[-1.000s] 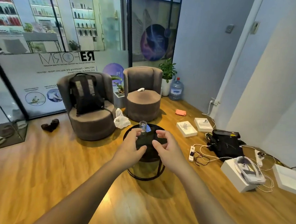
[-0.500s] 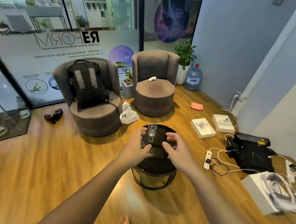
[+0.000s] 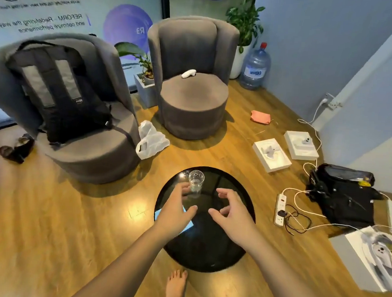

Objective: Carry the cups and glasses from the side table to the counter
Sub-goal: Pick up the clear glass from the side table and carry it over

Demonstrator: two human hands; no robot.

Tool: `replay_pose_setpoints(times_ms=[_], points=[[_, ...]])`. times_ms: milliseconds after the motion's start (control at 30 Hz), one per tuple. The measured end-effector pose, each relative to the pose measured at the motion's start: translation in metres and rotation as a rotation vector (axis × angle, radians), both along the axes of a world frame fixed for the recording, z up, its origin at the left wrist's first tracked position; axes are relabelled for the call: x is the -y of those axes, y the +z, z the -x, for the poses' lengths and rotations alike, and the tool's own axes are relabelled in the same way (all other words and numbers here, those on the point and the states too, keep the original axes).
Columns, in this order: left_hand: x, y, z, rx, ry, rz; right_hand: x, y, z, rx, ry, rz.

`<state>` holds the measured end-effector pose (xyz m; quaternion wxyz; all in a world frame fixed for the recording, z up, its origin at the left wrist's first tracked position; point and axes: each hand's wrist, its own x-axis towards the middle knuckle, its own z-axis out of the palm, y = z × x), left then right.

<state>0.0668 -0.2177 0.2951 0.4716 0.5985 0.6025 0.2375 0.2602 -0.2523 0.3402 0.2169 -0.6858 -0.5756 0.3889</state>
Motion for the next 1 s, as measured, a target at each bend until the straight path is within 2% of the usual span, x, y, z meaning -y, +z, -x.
replay_pose_setpoints(times_ms=[167, 367, 533, 733, 1000], points=[[-0.08, -0.078, 0.01, -0.059, -0.021, 0.125, -0.08, -0.085, -0.016, 0.113, 0.062, 0.094], [-0.15, -0.172, -0.004, -0.122, -0.044, 0.166, -0.145, -0.184, -0.019, 0.096, -0.018, 0.181], [-0.183, -0.247, -0.012, -0.105, -0.021, 0.29, -0.18, -0.256, -0.009, 0.052, -0.018, 0.27], [-0.204, -0.306, -0.015, -0.197, -0.043, 0.259, -0.212, -0.322, 0.0, -0.041, -0.077, 0.263], [-0.223, -0.326, -0.032, -0.198, -0.133, 0.178, -0.227, -0.349, 0.019, -0.136, -0.164, 0.184]])
